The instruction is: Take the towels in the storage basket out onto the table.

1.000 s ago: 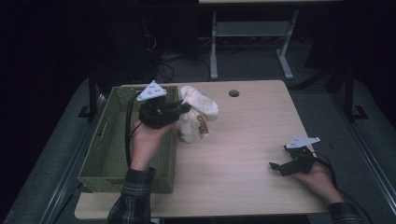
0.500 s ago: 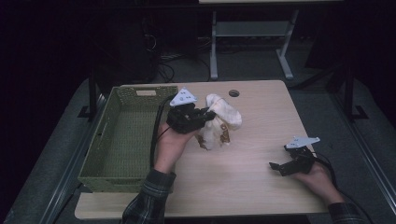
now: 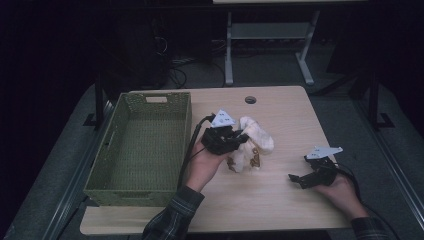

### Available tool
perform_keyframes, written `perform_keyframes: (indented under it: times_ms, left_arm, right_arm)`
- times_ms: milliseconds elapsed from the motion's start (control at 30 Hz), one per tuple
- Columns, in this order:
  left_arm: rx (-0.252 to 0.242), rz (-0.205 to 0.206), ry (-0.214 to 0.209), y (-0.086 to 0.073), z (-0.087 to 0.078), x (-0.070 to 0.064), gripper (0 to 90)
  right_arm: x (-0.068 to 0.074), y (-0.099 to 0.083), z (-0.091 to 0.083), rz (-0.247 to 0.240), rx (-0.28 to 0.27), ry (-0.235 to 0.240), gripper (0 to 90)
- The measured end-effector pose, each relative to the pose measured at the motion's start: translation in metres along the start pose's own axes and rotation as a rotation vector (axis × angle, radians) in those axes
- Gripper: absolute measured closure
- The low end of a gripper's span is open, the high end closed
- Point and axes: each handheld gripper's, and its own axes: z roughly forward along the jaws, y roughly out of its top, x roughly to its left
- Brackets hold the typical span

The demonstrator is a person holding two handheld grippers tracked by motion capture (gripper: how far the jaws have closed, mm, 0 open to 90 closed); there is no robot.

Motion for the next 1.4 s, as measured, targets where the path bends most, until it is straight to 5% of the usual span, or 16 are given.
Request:
perform_keyframes:
  times_ms: [433, 833, 1067, 1400]
  left_arm:
    - [0.071, 0.014, -0.036, -0.033, 0.047, -0.011, 77.2]
    - [0.155, 0.019, -0.053, -0.060, 0.070, -0.007, 75.3]
    - [0.154, 0.005, -0.041, -0.063, 0.068, -0.003, 43.7]
    - [0.143, -0.029, 0.020, -0.068, 0.050, 0.004, 39.5]
  right_arm:
    - [-0.001, 0.000, 0.000, -0.019, 0.002, 0.021, 0.0]
    - [-0.001, 0.000, 0.000, -0.019, 0.002, 0.020, 0.0]
    - [-0.001, 0.000, 0.000, -0.022, 0.005, 0.021, 0.0]
    - [-0.001, 0.000, 0.000, -0.023, 0.005, 0.022, 0.0]
